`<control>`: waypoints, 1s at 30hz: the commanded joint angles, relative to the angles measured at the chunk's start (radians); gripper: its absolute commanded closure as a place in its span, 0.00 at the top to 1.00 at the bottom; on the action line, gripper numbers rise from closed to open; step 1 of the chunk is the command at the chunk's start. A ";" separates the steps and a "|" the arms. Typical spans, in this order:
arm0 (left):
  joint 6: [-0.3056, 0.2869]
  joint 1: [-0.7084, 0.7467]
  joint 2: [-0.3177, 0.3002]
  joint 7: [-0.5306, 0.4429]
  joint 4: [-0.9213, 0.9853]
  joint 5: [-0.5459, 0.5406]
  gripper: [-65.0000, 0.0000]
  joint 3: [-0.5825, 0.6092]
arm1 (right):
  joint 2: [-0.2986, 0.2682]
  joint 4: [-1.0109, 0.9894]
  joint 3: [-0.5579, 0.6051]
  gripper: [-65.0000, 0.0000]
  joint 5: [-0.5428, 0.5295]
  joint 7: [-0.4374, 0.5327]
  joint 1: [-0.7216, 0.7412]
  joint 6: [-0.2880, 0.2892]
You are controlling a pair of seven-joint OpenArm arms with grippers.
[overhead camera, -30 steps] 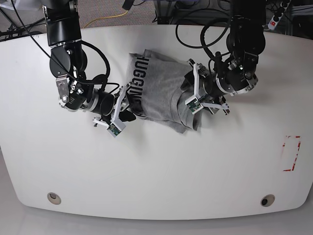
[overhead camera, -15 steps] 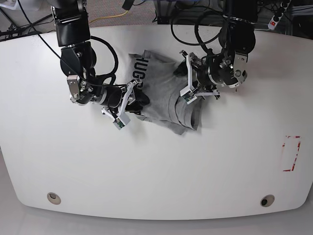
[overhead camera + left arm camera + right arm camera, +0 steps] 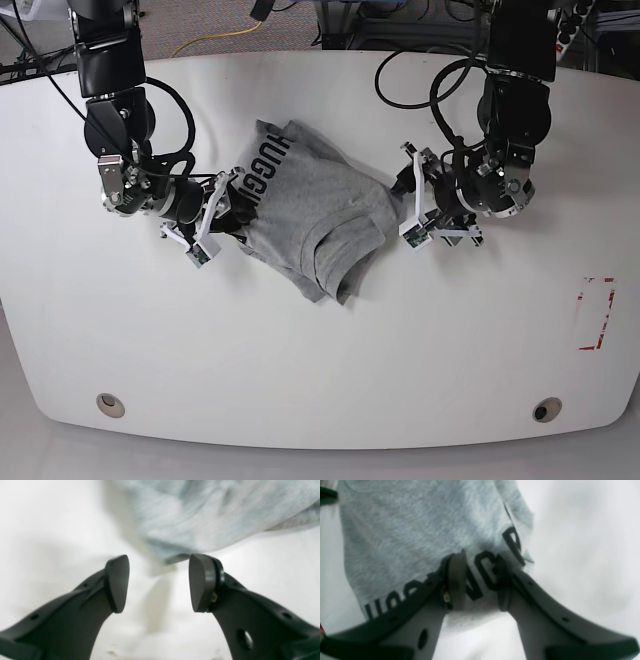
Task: Fold the T-shirt properly
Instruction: 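Hold the bundle with both grippers and tuck the edges inward, then grasp the folded bundle's sides with both grippers and square it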
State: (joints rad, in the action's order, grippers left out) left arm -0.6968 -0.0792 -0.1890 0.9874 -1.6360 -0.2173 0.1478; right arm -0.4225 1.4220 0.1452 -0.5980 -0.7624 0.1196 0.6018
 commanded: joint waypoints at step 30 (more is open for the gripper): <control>0.099 0.154 0.167 0.052 -0.065 -0.004 0.54 0.129 | 0.116 -0.079 -0.109 0.29 0.491 0.091 0.102 0.089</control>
State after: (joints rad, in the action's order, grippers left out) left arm -0.6159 0.0868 -0.0277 1.0557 -1.7298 -0.2142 0.2832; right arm -0.2939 1.3251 0.0429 -0.1005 -0.6868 0.2199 0.6811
